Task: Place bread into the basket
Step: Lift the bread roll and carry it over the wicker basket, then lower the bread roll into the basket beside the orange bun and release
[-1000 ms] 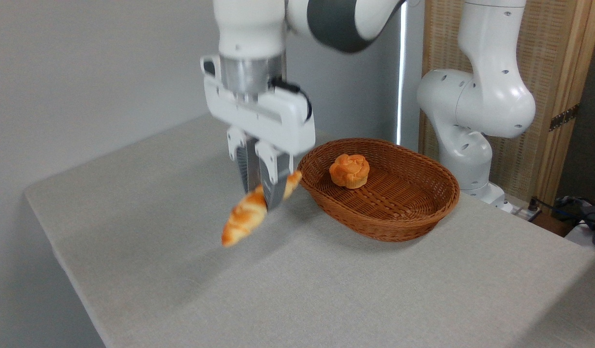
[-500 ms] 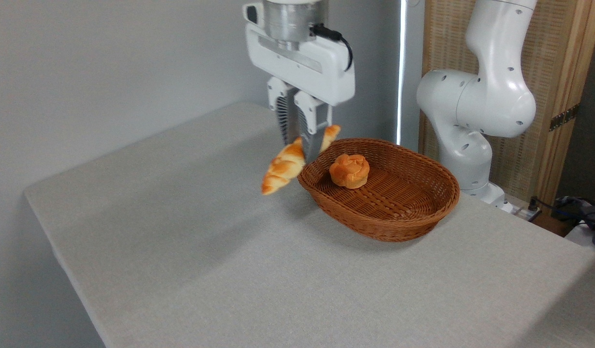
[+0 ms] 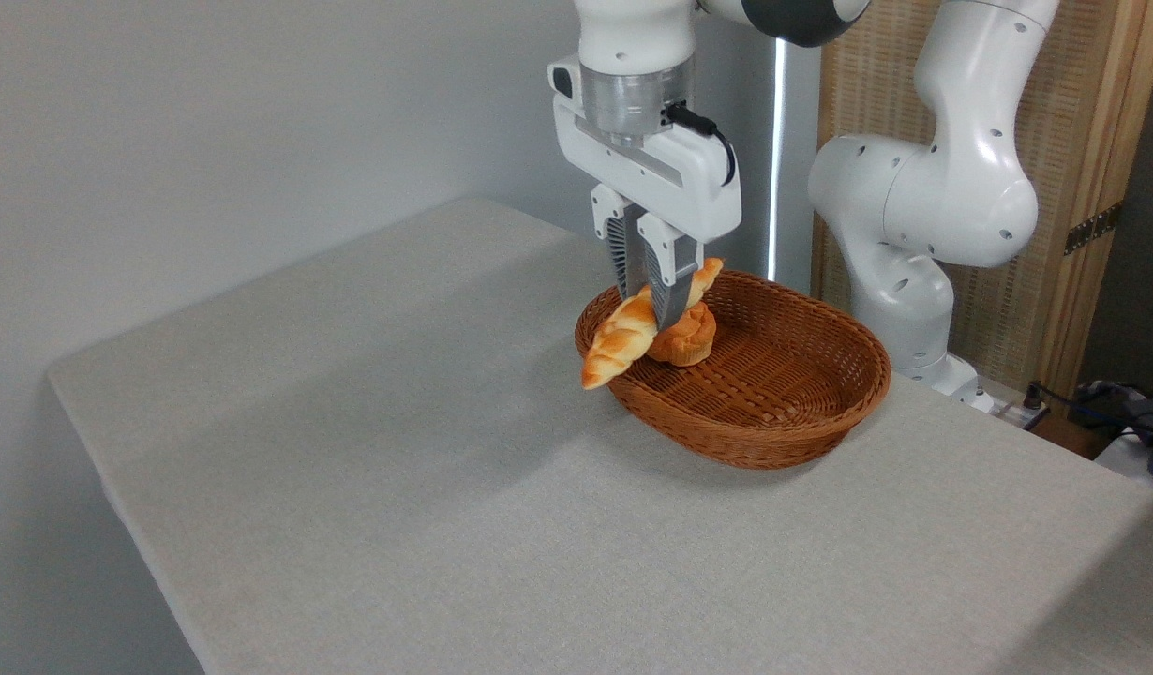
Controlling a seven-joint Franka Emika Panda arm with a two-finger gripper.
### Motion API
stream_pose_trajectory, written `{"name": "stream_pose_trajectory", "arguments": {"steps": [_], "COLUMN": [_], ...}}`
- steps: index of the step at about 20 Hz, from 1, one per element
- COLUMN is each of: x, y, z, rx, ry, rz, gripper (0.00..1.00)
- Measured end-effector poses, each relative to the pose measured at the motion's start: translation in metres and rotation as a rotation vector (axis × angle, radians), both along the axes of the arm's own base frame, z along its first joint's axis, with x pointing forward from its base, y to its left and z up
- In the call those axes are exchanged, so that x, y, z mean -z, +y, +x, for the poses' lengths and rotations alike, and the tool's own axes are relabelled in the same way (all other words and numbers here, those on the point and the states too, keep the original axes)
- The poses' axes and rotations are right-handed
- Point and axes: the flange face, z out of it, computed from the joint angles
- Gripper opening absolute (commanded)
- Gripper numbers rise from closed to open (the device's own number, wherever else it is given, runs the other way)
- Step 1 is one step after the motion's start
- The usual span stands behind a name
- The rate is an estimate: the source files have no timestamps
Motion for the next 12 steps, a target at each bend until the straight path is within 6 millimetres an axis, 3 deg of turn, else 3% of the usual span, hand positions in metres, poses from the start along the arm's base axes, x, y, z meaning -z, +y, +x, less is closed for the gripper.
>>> {"name": "stream_pose_trajectory", "arguments": {"steps": [9,12], "x": [0.016,0.019], "y": [0.013,0.009], "z": [-0.048,-0.055], "rx": [0.058,0.070], "ry": [0.004,0.007], "rz": [-0.030,-0.031], "gripper": [0.35,0.52]}}
